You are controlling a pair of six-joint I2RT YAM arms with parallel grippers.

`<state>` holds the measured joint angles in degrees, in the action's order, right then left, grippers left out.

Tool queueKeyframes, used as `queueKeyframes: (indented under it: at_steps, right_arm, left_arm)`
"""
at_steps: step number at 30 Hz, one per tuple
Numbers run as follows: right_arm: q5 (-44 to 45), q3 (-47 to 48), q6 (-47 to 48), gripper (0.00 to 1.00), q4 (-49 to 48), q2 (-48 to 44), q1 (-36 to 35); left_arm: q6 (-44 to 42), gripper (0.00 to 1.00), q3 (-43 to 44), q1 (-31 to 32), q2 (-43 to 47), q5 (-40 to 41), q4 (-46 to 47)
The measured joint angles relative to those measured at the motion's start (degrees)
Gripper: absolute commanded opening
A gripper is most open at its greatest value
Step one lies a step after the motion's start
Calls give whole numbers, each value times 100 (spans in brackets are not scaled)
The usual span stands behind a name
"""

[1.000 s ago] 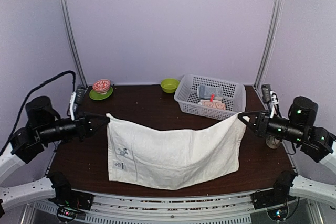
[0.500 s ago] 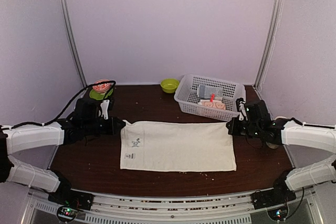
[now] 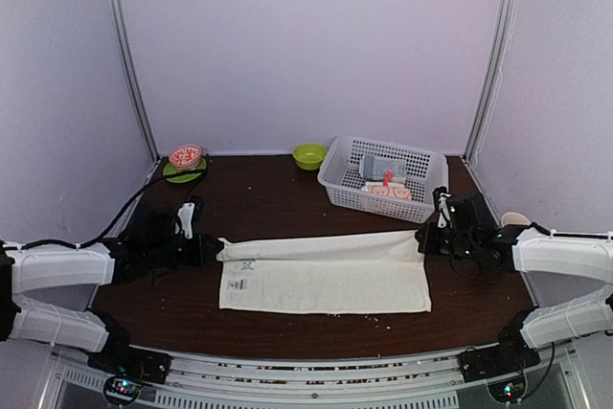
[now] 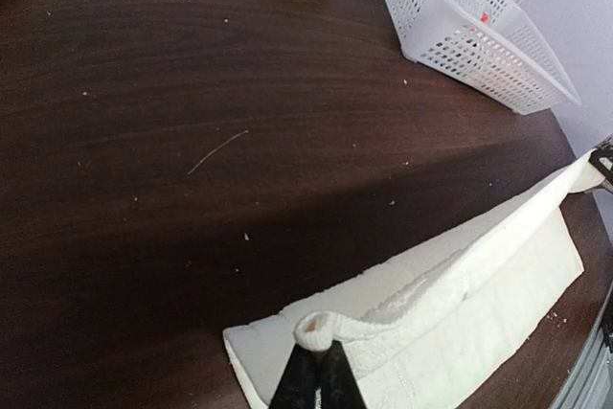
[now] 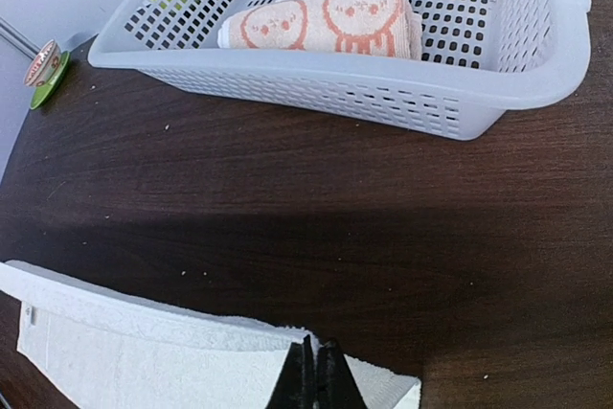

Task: Roll the towels
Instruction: Fold the towel at the center of the board.

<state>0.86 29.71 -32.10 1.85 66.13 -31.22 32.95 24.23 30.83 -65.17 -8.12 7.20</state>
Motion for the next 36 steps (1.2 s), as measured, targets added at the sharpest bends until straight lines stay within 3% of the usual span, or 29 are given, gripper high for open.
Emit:
queueKeyframes:
  at_steps: [36]
  right_arm:
    - [-352,-1003,-481,0,396,-973,-404]
  left_arm:
    - [326,0,-883,365,780,-131,-282]
